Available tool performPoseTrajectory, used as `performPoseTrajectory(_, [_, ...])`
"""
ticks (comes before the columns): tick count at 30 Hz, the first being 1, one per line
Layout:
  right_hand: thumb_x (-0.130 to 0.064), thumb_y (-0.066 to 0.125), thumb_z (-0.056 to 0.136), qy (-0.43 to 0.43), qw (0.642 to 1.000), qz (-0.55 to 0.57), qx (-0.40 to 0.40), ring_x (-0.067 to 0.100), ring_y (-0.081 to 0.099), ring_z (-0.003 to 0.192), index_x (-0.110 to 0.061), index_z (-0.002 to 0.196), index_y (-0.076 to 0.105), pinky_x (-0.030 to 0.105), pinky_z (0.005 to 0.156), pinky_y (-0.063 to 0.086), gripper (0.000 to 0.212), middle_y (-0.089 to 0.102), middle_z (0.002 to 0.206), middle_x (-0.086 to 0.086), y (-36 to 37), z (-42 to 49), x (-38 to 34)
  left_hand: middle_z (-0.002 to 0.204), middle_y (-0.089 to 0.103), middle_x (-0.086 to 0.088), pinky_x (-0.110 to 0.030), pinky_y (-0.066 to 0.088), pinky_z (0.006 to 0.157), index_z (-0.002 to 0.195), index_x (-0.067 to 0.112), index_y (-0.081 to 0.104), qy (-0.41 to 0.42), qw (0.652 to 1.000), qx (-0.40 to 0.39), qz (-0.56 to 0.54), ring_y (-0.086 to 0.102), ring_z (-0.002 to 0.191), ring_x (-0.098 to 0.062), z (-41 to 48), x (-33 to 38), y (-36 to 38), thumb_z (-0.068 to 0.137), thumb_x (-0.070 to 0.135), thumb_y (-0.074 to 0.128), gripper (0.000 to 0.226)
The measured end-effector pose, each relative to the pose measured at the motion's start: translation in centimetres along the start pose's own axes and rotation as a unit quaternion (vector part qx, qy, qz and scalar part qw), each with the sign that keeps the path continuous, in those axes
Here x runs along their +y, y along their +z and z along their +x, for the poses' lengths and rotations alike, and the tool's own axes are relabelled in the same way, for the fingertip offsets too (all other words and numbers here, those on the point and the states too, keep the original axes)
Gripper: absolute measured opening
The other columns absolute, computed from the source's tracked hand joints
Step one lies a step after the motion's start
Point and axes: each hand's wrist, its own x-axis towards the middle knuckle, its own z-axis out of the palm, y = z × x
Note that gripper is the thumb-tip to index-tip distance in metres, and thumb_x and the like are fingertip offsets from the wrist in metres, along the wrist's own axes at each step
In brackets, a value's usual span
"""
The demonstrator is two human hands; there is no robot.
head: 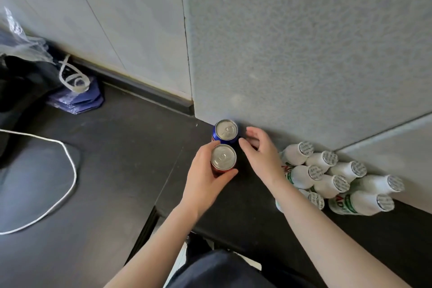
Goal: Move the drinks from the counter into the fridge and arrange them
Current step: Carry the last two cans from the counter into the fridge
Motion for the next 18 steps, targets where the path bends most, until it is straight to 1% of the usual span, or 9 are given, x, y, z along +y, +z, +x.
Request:
performPoseTrajectory(2, [-0.028,0.069,0.084,-0.001,1.0,-0.007,-0.007,0.006,0.054,0.114,-0.019,0.129,0.048,0.02,0.094,0.042,0.051,0.052,0.122,-0.012,0.7,0.6,-0.1,0.119,0.051,0.027,-0.003,0.036,0.091,0.126,0.036,0.042,-0.014,1.0,0.011,-0.026,0.047,0.114,0.01,-0.3,-0.2,-0.9,0.074,0.031,0.079,0.064])
performPoseTrajectory(3, [-0.029,0.072,0.08,-0.005,1.0,-0.017,-0.011,0.006,0.053,0.115,-0.019,0.13,0.048,0.024,0.096,0.042,0.056,0.051,0.121,-0.013,1.1,0.8,-0.1,0.119,0.053,0.026,-0.005,0.038,0.091,0.126,0.037,0.041,-0.025,0.999,0.02,-0.042,0.048,0.113,0.009,-0.5,-0.4,-1.5,0.074,0.032,0.078,0.064])
performPoseTrajectory(5, [-0.028,0.078,0.074,-0.017,0.999,-0.037,-0.013,0.008,0.053,0.115,-0.019,0.128,0.048,0.027,0.096,0.043,0.062,0.053,0.119,-0.011,2.1,1.3,-0.2,0.117,0.054,0.029,-0.009,0.042,0.092,0.124,0.042,0.039,-0.048,0.995,0.04,-0.078,0.051,0.112,0.008,-0.9,-0.8,-2.6,0.075,0.031,0.078,0.064])
performPoseTrajectory(7, [-0.03,0.081,0.068,-0.022,0.998,-0.061,0.001,0.01,0.054,0.112,-0.017,0.126,0.05,0.024,0.092,0.042,0.067,0.057,0.118,-0.006,3.3,1.7,0.0,0.115,0.052,0.034,-0.015,0.046,0.091,0.125,0.04,0.037,-0.073,0.991,0.06,-0.099,0.052,0.11,0.009,-1.3,-1.2,-3.7,0.076,0.03,0.077,0.063])
performPoseTrajectory(9, [-0.034,0.082,0.065,-0.015,0.996,-0.085,0.023,0.009,0.052,0.11,-0.016,0.126,0.048,0.022,0.088,0.039,0.072,0.057,0.122,-0.002,4.5,2.0,0.2,0.113,0.052,0.037,-0.018,0.046,0.091,0.125,0.038,0.039,-0.092,0.987,0.079,-0.106,0.053,0.109,0.009,-1.8,-1.8,-4.6,0.077,0.03,0.076,0.06])
performPoseTrajectory(12, [-0.037,0.081,0.067,-0.033,0.994,-0.092,0.043,0.013,0.053,0.116,-0.016,0.128,0.046,0.02,0.088,0.039,0.073,0.056,0.127,-0.001,5.6,2.2,0.9,0.111,0.052,0.039,-0.01,0.045,0.087,0.118,0.047,0.04,-0.113,0.982,0.104,-0.112,0.052,0.108,0.011,-2.5,-2.4,-5.8,0.078,0.031,0.073,0.054])
performPoseTrajectory(15, [-0.038,0.079,0.069,-0.046,0.995,-0.074,0.037,0.003,0.047,0.111,-0.017,0.131,0.045,0.013,0.085,0.038,0.074,0.054,0.128,-0.003,5.7,1.7,1.3,0.109,0.053,0.039,-0.002,0.043,0.083,0.114,0.048,0.042,-0.129,0.974,0.138,-0.124,0.052,0.106,0.011,-4.0,-2.7,-6.8,0.081,0.026,0.072,0.05])
performPoseTrajectory(17, [-0.04,0.078,0.069,-0.053,0.997,-0.051,0.02,0.002,0.047,0.107,-0.021,0.128,0.046,0.005,0.077,0.034,0.069,0.054,0.121,-0.007,5.4,1.0,1.4,0.108,0.055,0.037,-0.005,0.044,0.083,0.114,0.046,0.043,-0.137,0.968,0.162,-0.134,0.054,0.106,0.009,-5.4,-2.6,-7.3,0.082,0.025,0.071,0.048])
performPoseTrajectory(18, [-0.041,0.077,0.068,-0.06,0.997,-0.038,0.007,0.002,0.049,0.106,-0.025,0.125,0.046,0.004,0.074,0.034,0.067,0.053,0.117,-0.011,5.2,0.5,1.3,0.107,0.056,0.036,-0.008,0.046,0.084,0.114,0.045,0.044,-0.14,0.964,0.178,-0.141,0.056,0.104,0.007,-6.2,-2.6,-7.5,0.082,0.024,0.071,0.047])
